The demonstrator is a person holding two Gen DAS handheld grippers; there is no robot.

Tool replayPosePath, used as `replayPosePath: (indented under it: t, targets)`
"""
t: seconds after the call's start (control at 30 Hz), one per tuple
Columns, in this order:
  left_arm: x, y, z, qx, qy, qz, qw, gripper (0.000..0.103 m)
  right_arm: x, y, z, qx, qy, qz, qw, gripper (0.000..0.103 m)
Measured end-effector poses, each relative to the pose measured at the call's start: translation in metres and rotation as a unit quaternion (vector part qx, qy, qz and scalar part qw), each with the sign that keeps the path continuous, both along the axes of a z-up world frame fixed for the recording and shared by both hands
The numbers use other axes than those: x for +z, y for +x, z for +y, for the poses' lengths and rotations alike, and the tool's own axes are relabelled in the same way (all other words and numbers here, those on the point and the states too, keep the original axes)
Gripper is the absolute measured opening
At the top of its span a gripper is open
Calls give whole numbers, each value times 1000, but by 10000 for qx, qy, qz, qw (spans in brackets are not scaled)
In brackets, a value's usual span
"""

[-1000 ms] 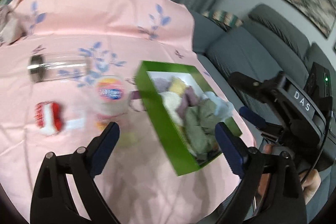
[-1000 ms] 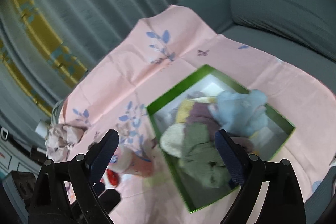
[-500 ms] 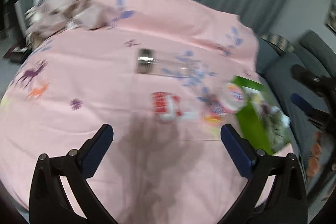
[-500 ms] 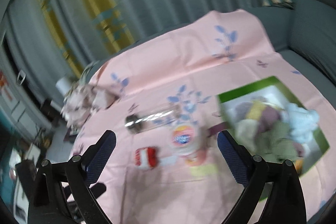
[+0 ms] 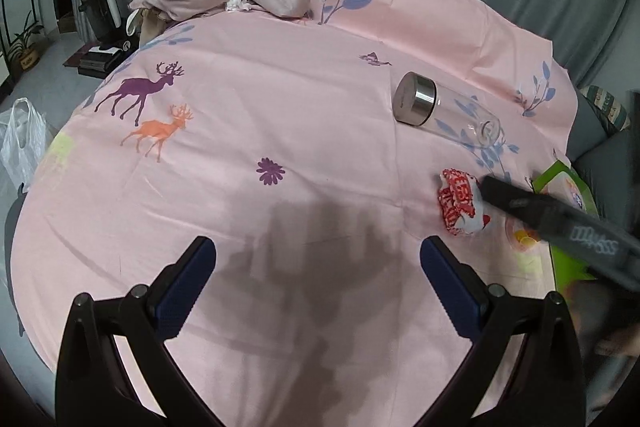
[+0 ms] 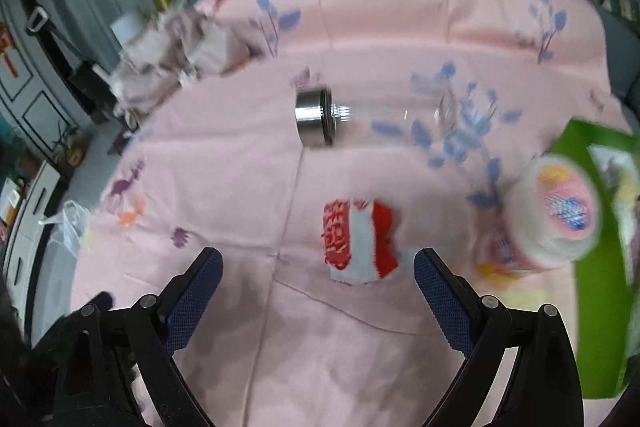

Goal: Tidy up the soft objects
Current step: 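Return the right tool to the bed and approach the red-white sock, then grasp the red-white sock with the right gripper and lift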

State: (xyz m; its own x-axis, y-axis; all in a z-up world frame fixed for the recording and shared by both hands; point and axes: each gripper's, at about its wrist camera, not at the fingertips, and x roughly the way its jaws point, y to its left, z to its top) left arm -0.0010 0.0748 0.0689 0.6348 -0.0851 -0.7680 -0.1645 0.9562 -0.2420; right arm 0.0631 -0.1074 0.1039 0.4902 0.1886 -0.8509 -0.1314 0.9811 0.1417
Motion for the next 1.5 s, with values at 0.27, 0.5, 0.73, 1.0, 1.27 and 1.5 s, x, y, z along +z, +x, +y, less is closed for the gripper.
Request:
replayPosePath:
  t: [0.27, 0.5, 0.73, 1.0, 1.27, 1.5]
  targets:
    - [1, 1, 7, 13, -153, 15, 9999, 102, -35, 14, 6, -180, -815, -17, 9965, 50]
    - [3, 0, 5, -83, -184, 9, 9998, 102, -33, 8, -2, -74, -647, 75, 9978, 34]
    - [5, -1, 8, -30, -281, -48, 9996, 101, -28, -17, 15, 706, -143, 665, 9952, 34]
    - [7, -4, 6, -50, -365, -61, 9993, 97, -38, -39, 25, 985, 34, 1149, 9885, 38]
    - [2, -2, 2, -195, -644, 68, 9977, 95, -6, -47, -9, 468, 400, 685, 9957, 72]
    - [-16, 3, -19, -766, -1406, 455, 9860, 83, 10, -43, -36, 113, 1064, 453, 9932, 72]
